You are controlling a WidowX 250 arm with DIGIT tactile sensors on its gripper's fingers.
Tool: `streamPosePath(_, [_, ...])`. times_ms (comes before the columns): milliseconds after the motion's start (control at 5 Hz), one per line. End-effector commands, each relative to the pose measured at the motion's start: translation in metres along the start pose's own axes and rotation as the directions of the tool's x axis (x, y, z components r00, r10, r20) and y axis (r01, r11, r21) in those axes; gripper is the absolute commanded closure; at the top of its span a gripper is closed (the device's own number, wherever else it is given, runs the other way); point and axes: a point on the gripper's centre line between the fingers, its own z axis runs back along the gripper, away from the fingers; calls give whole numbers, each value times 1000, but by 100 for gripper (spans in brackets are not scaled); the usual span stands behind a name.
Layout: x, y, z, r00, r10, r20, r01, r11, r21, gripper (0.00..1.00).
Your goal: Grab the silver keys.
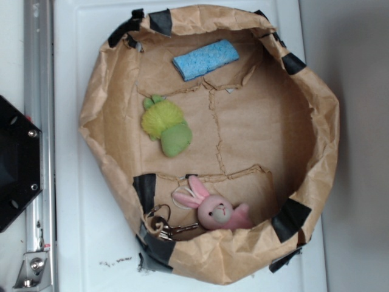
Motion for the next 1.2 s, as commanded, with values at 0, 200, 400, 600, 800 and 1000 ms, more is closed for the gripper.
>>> streamPosePath(0, [0, 0, 0, 1000, 0, 0, 0, 1000, 0, 0])
streamPosePath(200, [-4, 8, -1, 993, 113, 14, -114, 993, 8, 0])
streamPosePath(400, [-14, 26, -12, 968, 249, -14, -249, 968, 42, 0])
streamPosePath(600, [-9, 30, -30, 939, 340, -43, -337, 939, 75, 0])
streamPosePath(800, [23, 20, -40, 947, 306, -98, -303, 952, 46, 0])
streamPosePath(1000, [47, 9, -42, 959, 254, -127, -256, 967, -5, 0])
